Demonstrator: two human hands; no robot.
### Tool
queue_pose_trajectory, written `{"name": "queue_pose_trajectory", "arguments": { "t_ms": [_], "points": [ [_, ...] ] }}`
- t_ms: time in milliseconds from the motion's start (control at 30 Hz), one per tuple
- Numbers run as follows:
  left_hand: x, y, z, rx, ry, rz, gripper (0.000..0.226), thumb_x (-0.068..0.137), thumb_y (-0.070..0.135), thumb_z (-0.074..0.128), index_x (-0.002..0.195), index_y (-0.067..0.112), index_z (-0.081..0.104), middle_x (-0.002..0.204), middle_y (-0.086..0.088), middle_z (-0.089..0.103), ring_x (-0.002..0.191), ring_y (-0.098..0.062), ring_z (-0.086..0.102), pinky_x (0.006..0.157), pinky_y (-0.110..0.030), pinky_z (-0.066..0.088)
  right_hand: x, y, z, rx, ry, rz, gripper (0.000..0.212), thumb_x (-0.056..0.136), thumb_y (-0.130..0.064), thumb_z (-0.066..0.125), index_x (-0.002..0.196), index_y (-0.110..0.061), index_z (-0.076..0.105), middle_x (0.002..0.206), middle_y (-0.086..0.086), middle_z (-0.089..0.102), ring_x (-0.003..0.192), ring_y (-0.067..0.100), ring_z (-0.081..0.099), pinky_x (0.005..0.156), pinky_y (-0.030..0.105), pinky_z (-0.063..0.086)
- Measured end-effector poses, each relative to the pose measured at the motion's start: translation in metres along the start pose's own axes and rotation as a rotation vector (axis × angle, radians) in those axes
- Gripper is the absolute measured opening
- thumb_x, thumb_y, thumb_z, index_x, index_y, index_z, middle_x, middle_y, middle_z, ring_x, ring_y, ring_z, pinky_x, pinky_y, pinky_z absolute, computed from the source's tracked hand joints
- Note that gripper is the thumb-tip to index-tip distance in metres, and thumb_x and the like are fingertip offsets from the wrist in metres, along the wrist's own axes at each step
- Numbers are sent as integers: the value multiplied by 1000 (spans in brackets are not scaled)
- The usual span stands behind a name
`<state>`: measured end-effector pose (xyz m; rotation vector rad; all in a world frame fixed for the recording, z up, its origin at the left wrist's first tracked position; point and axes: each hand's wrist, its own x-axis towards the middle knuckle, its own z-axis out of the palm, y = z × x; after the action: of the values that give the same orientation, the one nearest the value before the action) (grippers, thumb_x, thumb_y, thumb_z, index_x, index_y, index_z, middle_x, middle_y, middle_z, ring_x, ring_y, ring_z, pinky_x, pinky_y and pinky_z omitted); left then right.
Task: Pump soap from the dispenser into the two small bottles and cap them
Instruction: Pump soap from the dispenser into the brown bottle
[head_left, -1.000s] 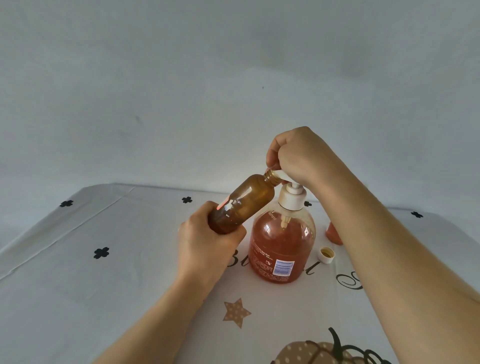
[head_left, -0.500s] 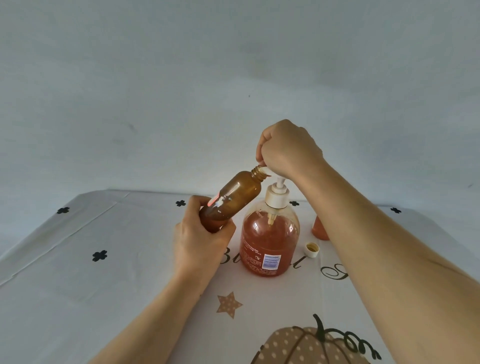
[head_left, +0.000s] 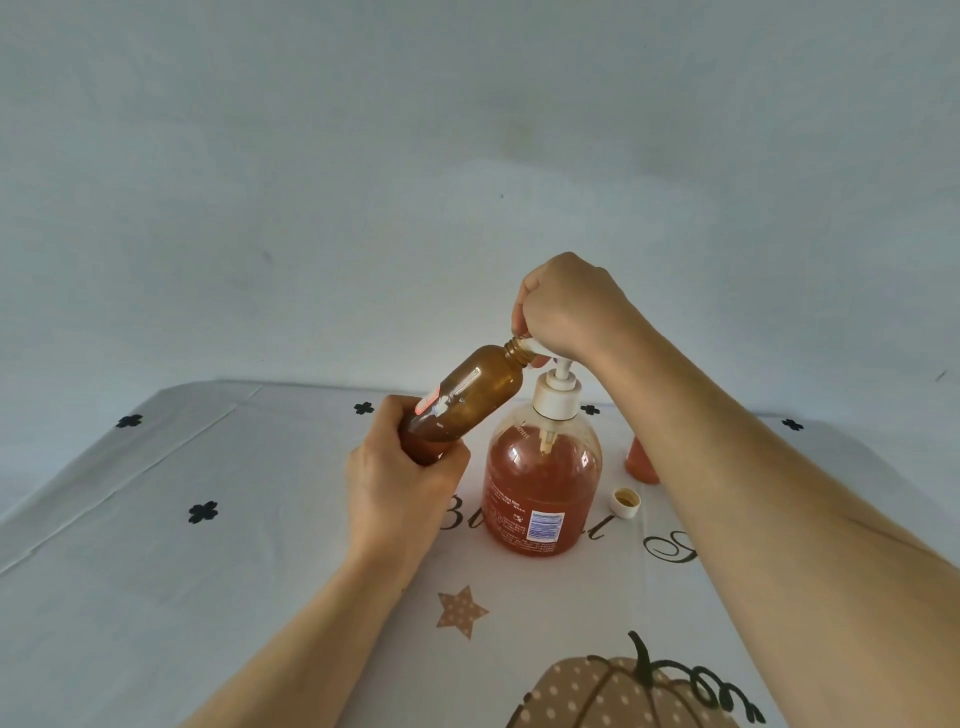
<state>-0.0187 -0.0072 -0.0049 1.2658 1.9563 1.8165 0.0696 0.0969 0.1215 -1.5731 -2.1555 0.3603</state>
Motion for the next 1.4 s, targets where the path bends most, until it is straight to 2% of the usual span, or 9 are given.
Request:
{"name": "queue_pose_trajectory", "arguments": {
  "t_ms": [200,367,467,700,833,1000,1400],
  "points": [
    [0,-1,0,-6,-19,-18,24,75,7,72,88,21,59,67,10,58,62,7,55,51,-4,40,1,-1,-1,-6,-53,3,28,88,-4,46,98,-10,72,99,7,70,92,26,65,92,42,55],
    [2,-2,2,4,-27,-34,27,73,5,72,77,26,54,58,8,54,55,1,53,47,-8,39,-1,0,0,0,-67,-17,30,87,-2,45,99,-8,71,101,10,71,95,28,66,92,44,55],
    [3,-7,3,36,-8,-60,24,69,6,72,76,23,56,57,3,56,58,-6,54,48,-14,40,-4,4,4,10,-98,-7,33,86,2,43,101,-6,71,102,12,72,98,30,67,93,45,55],
    [4,-5,0,84,-4,-84,20,69,6,69,77,19,57,56,4,56,56,3,53,47,-9,38,-4,9,11,55,-88,31,30,84,1,45,97,-8,71,100,10,70,95,30,65,92,45,55],
    [2,-2,0,77,-15,-37,29,72,6,69,77,28,52,59,8,57,60,7,54,48,-6,38,-2,7,4,61,-20,8,30,85,-1,44,92,-10,71,95,8,71,92,27,67,90,44,56],
    [0,-3,0,48,-40,-9,28,77,5,68,88,26,53,65,9,58,64,5,55,50,-7,41,-3,4,-4,54,49,-9,30,87,-1,43,92,-11,71,91,7,72,89,26,69,88,41,56],
    [1,-4,1,50,-37,11,27,78,7,71,86,26,53,64,11,57,64,7,55,51,-7,41,4,6,3,44,-23,10,26,88,-3,48,95,-9,72,98,7,71,92,26,65,90,42,56]
  ]
}}
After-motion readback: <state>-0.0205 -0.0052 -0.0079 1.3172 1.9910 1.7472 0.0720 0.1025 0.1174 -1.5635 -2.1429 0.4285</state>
